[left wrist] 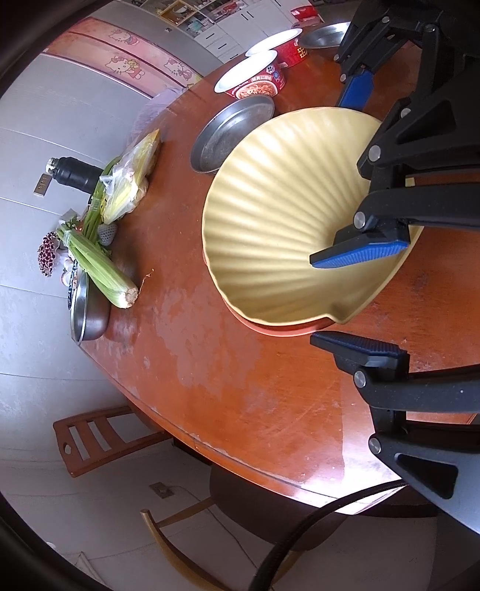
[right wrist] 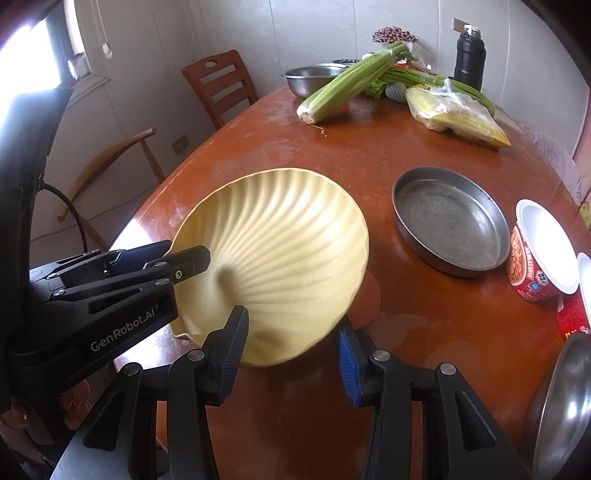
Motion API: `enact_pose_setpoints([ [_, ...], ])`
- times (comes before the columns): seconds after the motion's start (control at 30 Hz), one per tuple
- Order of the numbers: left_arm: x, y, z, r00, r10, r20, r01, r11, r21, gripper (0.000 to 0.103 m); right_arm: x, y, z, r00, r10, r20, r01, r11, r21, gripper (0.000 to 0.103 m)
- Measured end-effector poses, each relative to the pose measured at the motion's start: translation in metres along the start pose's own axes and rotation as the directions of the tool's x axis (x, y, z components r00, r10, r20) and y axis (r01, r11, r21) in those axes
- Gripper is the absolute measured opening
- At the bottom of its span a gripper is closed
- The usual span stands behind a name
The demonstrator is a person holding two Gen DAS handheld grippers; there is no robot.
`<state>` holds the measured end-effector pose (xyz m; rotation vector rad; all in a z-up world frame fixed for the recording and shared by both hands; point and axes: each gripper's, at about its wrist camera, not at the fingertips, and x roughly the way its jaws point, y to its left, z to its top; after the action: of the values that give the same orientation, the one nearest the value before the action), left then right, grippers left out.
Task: Organize plates and bowls
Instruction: 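Lower the yellow shell plate into the orange bowl and open the left tool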
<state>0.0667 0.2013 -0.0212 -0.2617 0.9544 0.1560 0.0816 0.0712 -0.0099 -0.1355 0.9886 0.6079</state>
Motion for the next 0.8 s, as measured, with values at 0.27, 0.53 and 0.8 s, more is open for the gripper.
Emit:
enact_pose_setpoints([
  [0.27, 0.002, -0.002, 0.0, 1.0, 0.007, -0.008, -0.007, 1.0, 0.004, 0.037, -0.003, -0.006, -0.002, 1.0, 0.0, -0.002, 0.0, 1.0, 0.011, 0.052],
  [0.53, 0.004, -0.006, 0.0, 1.0, 0.011, -0.013, -0.011, 1.0, 0.008, 0.04, -0.008, -0.006, -0.003, 1.0, 0.009, 0.012, -0.009, 1.0, -0.006, 0.053],
  [0.8, 0.005, -0.009, 0.001, 1.0, -0.009, -0.011, 0.01, 1.0, 0.013, 0.04, -0.001, -0.007, -0.003, 1.0, 0.006, 0.001, -0.006, 1.0, -0.009, 0.054],
])
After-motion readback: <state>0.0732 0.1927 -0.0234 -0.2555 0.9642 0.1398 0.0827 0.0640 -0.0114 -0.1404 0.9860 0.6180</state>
